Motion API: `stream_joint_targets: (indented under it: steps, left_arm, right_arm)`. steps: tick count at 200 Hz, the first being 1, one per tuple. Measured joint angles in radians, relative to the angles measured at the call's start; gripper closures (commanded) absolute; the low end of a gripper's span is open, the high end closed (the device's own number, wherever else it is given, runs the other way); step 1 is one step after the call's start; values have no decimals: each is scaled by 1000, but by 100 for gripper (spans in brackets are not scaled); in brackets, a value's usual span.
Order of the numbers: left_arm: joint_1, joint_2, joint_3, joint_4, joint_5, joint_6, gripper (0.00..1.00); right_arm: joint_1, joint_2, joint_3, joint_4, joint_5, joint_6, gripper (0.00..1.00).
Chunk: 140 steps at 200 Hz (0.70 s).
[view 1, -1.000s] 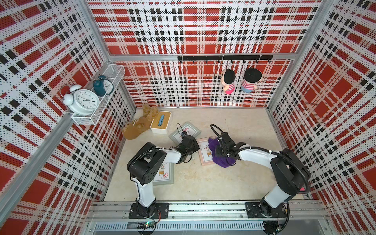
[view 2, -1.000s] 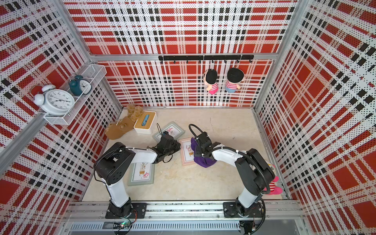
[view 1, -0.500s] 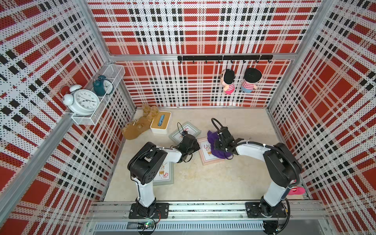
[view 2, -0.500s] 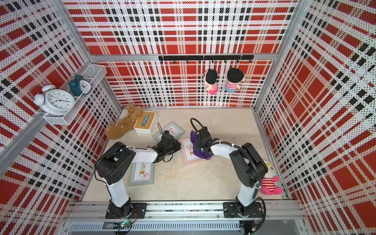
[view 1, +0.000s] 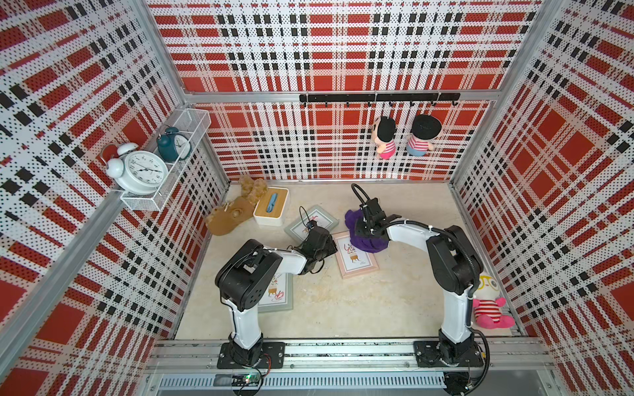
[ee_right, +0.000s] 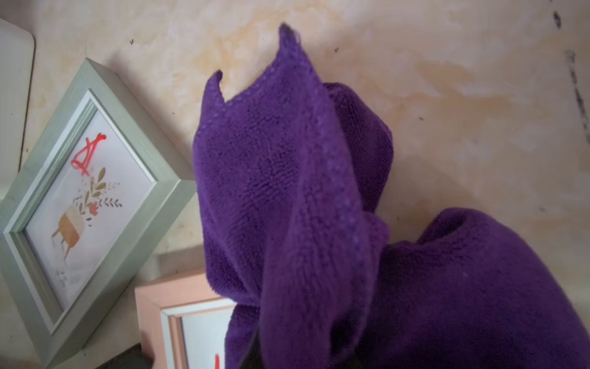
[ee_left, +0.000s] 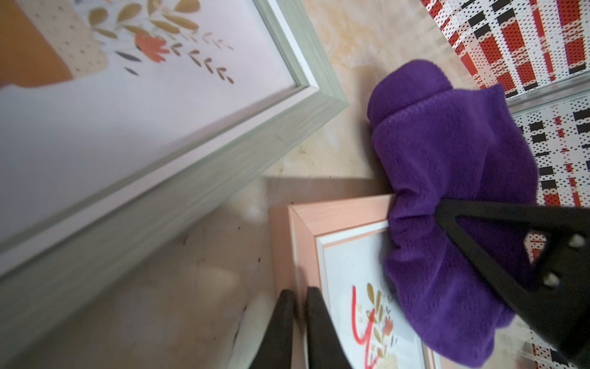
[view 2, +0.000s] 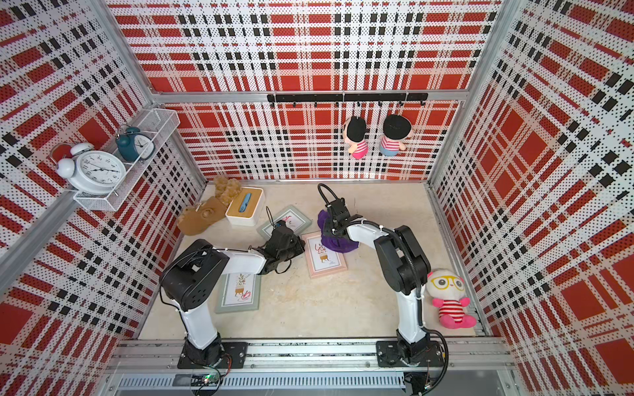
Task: Wipe the picture frame with a cloth
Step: Wipe the dirt from the picture frame.
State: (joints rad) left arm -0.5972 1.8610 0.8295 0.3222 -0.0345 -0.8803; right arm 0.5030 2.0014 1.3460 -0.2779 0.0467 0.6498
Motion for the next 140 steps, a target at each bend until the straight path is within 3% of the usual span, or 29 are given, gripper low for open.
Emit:
stream_joint_targets:
  steps: [19,54,71,91,140]
  left_arm:
    - [0,0,2,-3,0,3,87]
    - [-2,0,5,-8,-6,3,87]
    - [-5,0,5,-8,-13,3,87]
    - [-6,0,5,-8,-17,3,87]
    - [-8,0,10,-18,-18,17,87]
  right_arm:
    - [1,-67,-118,58,8,-1,100]
    - [21,-363,-476,88,26,29,100]
    - [32,-409,-539,80,41,45,100]
    - [33,-360,-474,37,65,47,100]
    - [12,-53,-61,-6,89,15,100]
